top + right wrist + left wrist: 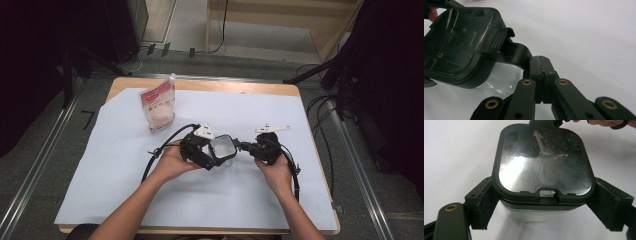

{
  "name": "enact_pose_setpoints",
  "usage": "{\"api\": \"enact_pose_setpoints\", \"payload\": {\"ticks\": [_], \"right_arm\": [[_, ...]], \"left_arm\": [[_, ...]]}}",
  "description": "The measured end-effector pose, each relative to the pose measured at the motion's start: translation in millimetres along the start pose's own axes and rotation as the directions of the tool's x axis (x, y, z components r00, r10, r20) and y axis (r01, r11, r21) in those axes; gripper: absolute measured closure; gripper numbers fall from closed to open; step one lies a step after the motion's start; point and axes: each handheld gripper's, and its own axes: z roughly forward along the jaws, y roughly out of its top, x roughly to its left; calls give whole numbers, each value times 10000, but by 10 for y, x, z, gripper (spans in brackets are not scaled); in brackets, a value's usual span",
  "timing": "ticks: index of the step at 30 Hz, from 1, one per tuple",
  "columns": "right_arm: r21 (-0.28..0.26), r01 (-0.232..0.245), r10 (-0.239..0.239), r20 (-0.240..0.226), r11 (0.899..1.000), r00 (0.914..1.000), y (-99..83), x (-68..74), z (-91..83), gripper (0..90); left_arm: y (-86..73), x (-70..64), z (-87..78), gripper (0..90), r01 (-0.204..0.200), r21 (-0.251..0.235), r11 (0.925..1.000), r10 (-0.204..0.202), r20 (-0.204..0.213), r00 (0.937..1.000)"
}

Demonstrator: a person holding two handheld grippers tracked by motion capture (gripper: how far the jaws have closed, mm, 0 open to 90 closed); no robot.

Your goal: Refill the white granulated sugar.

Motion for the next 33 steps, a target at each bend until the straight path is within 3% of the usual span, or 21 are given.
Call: {"api": "enact_pose_setpoints", "payload": {"ticks": [6, 12, 22, 29, 33], "right_arm": [[9, 132, -132, -14, 9999, 9999, -3, 8, -1, 900], [76, 180, -180, 18, 9998, 9998, -7, 39, -7, 900], [79, 216, -215, -60, 9997, 9997, -9, 65, -25, 900], [96, 183, -183, -49, 9998, 9998, -10, 77, -26, 900], [102, 189, -188, -52, 9998, 9998, -10, 81, -31, 900]], "left_arm": [[10, -26, -29, 179, -189, 12, 9998, 189, -238, 9995], [1, 12, -12, 160, 134, 60, 9999, -135, 165, 9998], [9, 0, -55, 169, -19, 54, 10000, 19, 41, 10000], [11, 17, -50, 151, 346, -7, 9994, -346, 342, 9988], [13, 4, -54, 155, 230, -63, 9997, -229, 222, 9995]]}}
